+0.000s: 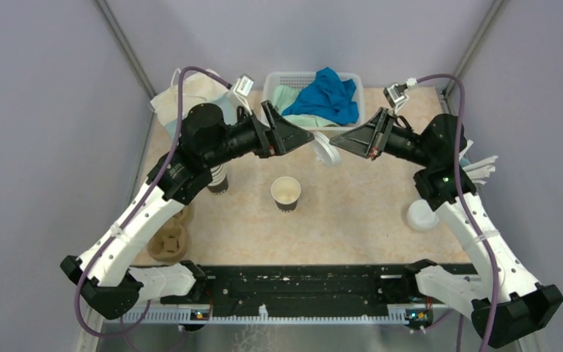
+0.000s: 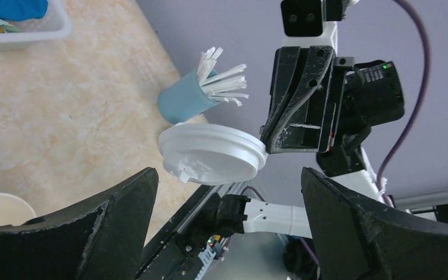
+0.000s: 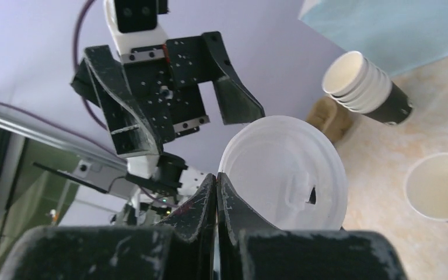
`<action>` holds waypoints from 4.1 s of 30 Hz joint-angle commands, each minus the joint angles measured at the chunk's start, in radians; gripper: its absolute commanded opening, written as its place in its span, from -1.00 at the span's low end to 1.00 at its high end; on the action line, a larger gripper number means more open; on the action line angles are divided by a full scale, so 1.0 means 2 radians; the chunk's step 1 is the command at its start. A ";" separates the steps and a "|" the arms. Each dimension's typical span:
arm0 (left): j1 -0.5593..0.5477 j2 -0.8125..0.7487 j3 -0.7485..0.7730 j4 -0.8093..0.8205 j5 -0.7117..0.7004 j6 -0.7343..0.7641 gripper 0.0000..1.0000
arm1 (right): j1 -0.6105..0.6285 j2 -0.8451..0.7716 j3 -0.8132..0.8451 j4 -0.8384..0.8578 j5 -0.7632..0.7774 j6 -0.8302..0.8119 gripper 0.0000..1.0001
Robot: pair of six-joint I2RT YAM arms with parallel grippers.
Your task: Pack the takeout coffee
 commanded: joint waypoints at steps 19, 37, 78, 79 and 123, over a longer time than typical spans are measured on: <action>0.008 -0.041 -0.090 -0.067 -0.080 -0.046 0.97 | 0.057 0.154 0.004 -0.453 0.273 -0.346 -0.49; 0.023 -0.025 -0.097 -0.115 -0.059 -0.005 0.96 | 0.132 0.306 -0.057 -0.267 0.388 -0.264 -0.10; 0.076 -0.048 -0.068 0.212 0.110 -0.077 0.96 | 0.035 0.196 -0.022 0.533 -0.079 0.383 -1.00; 0.078 -0.044 -0.065 0.216 0.114 -0.085 0.97 | 0.041 0.198 -0.016 0.530 -0.075 0.380 -1.00; 0.087 -0.033 -0.029 0.129 0.124 -0.110 0.97 | 0.091 0.241 0.025 0.590 -0.048 0.426 -1.00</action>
